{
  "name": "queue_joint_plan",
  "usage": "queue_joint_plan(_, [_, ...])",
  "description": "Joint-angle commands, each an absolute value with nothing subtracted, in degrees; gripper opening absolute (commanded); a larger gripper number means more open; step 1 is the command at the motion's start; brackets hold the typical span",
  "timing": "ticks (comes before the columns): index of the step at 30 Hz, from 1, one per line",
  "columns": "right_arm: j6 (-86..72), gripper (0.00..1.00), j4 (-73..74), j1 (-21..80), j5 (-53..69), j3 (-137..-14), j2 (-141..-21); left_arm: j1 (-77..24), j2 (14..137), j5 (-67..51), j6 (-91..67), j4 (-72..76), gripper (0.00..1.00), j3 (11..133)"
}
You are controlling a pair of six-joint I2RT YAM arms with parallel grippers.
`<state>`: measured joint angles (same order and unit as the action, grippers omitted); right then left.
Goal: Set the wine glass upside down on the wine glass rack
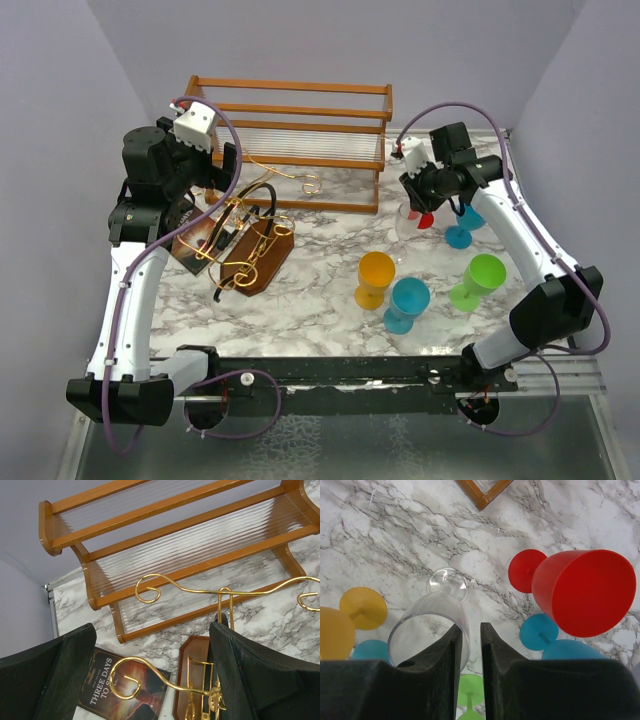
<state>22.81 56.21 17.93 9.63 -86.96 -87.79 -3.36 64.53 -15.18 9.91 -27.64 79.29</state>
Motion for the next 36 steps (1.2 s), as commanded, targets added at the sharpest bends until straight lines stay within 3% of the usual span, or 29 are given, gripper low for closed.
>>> queue_joint_plan(1, [23.38, 0.18, 56.10, 18.14, 10.40, -88.87, -89.21, -3.01, 64.42, -15.22, 10.64, -26.86, 0.99, 80.55])
queue_joint_plan(6, [23.50, 0.01, 57.01, 18.13, 13.31, -93.30, -89.02, -2.99, 64.69, -15.73, 11.70, -27.34, 0.99, 81.76])
queue_joint_plan(14, [25.48, 0.01, 55.58, 18.09, 21.41, -101.71, -85.34, -3.01, 64.80, -20.44, 10.81, -26.63, 0.99, 84.03])
queue_joint_plan(21, [22.92, 0.01, 50.94, 18.11, 24.35, -112.09, -82.67, -3.04, 64.73, -27.06, -1.71, -20.45, 0.99, 83.23])
queue_joint_plan(36, [3.16, 0.01, 28.15, 18.13, 37.37, -111.73, -79.98, -11.19, 73.90, -37.75, -25.49, -7.24, 0.89, 84.16])
